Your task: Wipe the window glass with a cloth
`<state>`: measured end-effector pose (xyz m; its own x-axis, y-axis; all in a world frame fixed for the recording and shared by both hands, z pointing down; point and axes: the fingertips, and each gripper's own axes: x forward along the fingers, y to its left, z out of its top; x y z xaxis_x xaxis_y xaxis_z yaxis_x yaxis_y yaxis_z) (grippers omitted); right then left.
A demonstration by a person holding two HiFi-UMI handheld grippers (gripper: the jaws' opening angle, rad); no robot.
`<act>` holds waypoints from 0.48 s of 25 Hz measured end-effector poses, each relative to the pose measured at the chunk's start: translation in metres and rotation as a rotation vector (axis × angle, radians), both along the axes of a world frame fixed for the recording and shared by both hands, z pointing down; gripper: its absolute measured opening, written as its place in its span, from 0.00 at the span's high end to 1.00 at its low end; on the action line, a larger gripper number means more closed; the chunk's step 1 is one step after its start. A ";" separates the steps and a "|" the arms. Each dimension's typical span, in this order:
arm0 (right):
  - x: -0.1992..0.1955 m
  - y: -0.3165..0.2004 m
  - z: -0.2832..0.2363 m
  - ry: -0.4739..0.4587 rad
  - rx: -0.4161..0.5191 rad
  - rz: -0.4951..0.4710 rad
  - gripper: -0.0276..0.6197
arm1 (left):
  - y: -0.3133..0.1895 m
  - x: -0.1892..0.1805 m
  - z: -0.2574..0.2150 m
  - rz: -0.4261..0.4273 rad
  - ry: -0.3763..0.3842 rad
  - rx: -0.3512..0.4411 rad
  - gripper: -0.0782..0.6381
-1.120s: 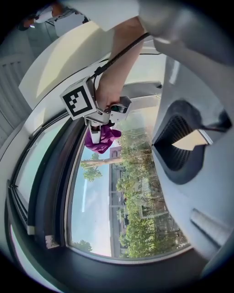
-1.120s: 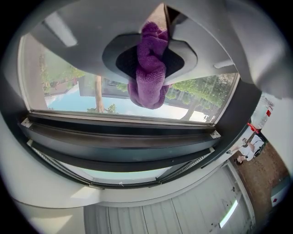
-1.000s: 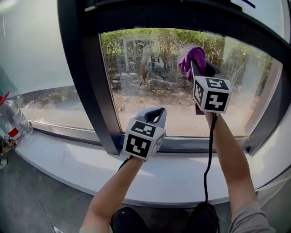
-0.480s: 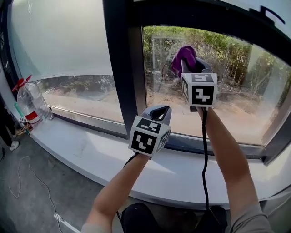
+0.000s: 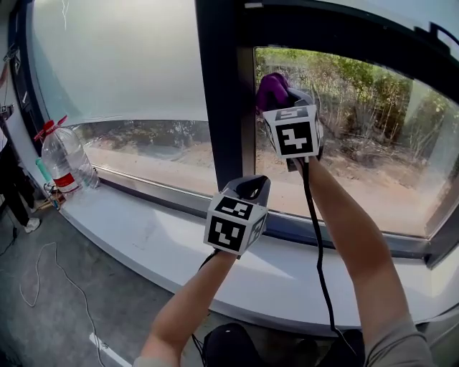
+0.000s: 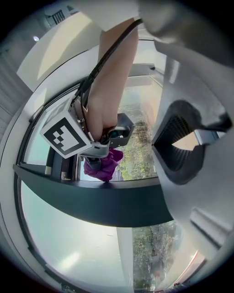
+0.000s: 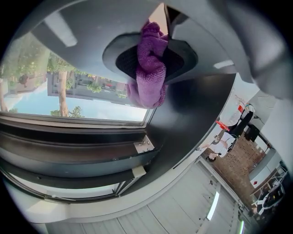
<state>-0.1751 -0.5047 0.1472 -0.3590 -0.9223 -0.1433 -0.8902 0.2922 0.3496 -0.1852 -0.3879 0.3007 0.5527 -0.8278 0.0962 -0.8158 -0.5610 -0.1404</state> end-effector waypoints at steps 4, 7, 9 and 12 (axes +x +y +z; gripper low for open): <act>-0.018 -0.006 -0.010 -0.009 -0.017 -0.016 0.79 | 0.000 -0.012 0.001 -0.003 0.005 -0.008 0.89; -0.024 -0.006 -0.017 0.006 -0.020 -0.018 0.79 | 0.003 -0.013 -0.005 0.005 0.022 -0.002 0.89; -0.025 -0.006 -0.021 0.012 -0.021 -0.017 0.79 | 0.004 -0.012 -0.009 0.010 0.025 0.005 0.89; -0.026 -0.007 -0.030 0.014 -0.013 -0.020 0.79 | 0.004 -0.010 -0.012 0.017 0.020 0.012 0.89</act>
<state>-0.2016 -0.5114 0.1168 -0.3797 -0.9165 -0.1262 -0.8789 0.3147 0.3585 -0.1951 -0.3841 0.2883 0.5683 -0.8194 0.0750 -0.8090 -0.5730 -0.1312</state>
